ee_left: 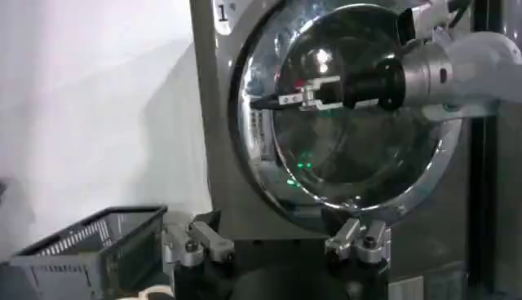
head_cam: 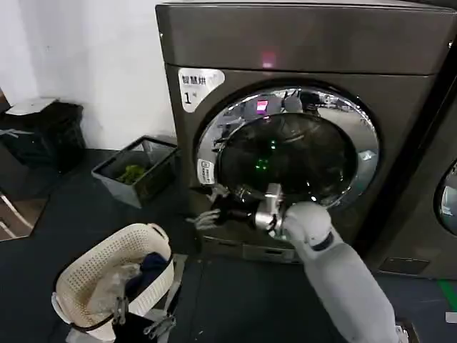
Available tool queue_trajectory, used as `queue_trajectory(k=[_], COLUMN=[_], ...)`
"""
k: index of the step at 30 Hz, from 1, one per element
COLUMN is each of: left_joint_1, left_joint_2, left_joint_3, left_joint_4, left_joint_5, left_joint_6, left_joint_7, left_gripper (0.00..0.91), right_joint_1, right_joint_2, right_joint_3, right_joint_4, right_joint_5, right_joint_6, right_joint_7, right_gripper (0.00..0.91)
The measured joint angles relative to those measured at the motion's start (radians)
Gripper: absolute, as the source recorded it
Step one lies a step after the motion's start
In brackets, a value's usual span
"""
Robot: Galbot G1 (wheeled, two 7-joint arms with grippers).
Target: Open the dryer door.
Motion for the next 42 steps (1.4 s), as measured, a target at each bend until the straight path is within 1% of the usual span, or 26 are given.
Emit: queue_trajectory(k=[3,6,10,14,24,38,42], left_joint_1=[0.000,0.000,0.002,0.001,0.003,0.014,0.020], left_joint_2=[0.000,0.000,0.001,0.002,-0.006,-0.010,-0.011], left_joint_3=[0.002,0.002,0.002,0.002,0.007,0.009,0.012], left_joint_4=[0.002,0.002,-0.001,0.001,0.004,-0.005,-0.011], left_joint_5=[0.000,0.001,0.002,-0.002,0.003,0.004,0.000], left_joint_6=[0.001,0.001,0.001,0.001,0.001,0.001,0.002], left_joint_7=[-0.004,-0.008,-0.016,-0.027,-0.030,-0.034,-0.034], left_gripper=[0.907,0.907,0.907,0.907,0.907,0.907,0.907], right_joint_1=[-0.005,-0.003,0.015,0.039,0.073,0.116,0.132], right_joint_2=[0.003,0.005,0.007,0.011,0.023,0.062,0.070], right_joint_3=[-0.001,-0.008,-0.035,-0.064,-0.123,-0.181,-0.189], right_joint_4=[-0.012,-0.028,-0.065,-0.101,-0.135,-0.179,-0.191], right_joint_5=[-0.001,-0.001,0.003,0.006,0.005,0.003,0.013], right_joint_6=[0.005,0.033,0.090,0.112,0.117,0.105,0.101], right_joint_7=[0.031,0.057,0.112,0.127,0.138,0.146,0.141], right_gripper=[0.907,0.907,0.907,0.907,0.907,0.907,0.907])
